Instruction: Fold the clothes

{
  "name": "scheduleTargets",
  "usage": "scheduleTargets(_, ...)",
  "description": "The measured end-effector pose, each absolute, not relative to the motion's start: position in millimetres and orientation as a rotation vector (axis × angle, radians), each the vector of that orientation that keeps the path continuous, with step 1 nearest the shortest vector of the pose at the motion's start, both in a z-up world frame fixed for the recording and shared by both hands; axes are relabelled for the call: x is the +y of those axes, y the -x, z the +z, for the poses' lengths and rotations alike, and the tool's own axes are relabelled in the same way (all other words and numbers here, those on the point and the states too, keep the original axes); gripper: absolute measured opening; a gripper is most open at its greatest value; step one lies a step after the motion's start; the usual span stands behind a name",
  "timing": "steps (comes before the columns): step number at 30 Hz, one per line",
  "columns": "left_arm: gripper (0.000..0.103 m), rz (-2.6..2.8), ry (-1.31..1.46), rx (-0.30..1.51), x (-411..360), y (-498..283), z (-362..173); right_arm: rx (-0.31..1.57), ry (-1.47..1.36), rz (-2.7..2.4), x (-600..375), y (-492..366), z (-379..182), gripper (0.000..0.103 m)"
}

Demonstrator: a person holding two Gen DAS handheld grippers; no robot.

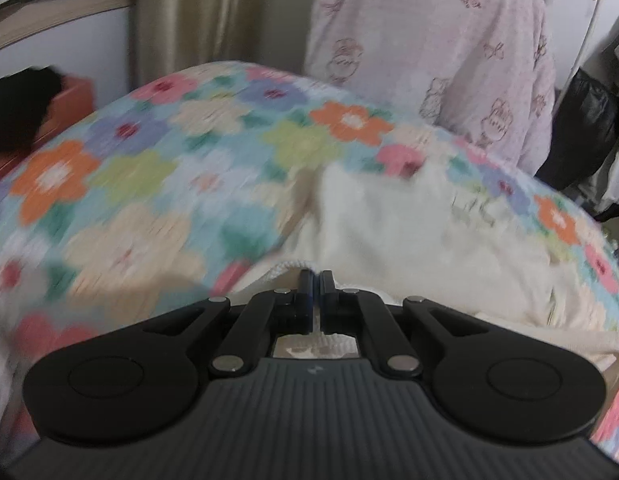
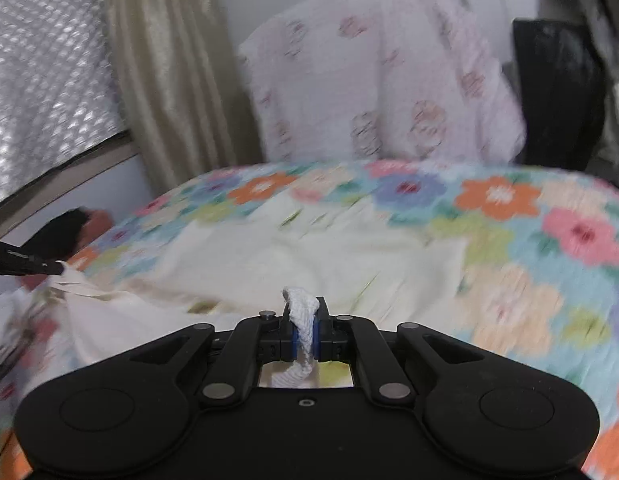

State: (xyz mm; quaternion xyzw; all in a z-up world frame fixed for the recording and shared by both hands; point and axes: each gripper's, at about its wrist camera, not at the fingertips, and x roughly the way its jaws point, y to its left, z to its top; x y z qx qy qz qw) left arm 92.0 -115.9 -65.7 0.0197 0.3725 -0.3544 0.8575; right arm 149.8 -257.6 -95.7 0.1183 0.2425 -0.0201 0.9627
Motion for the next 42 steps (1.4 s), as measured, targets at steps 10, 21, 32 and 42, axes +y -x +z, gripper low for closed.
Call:
scheduleTargets(10,0.016,-0.746,-0.189,0.673,-278,-184,-61,0.501,-0.212,-0.168,-342,-254,-74,0.007)
scheduleTargets(21,0.041,-0.768,-0.03,0.871,-234,-167,-134,0.593,-0.474,-0.252,-346,-220,-144,0.047)
scheduleTargets(32,0.042,-0.882,-0.177,1.084,-264,-177,-189,0.709,-0.521,-0.167,-325,-238,-194,0.054)
scheduleTargets(42,0.003,-0.791,-0.191,0.751,-308,-218,-162,0.646,-0.289,-0.207,-331,-282,-192,0.002)
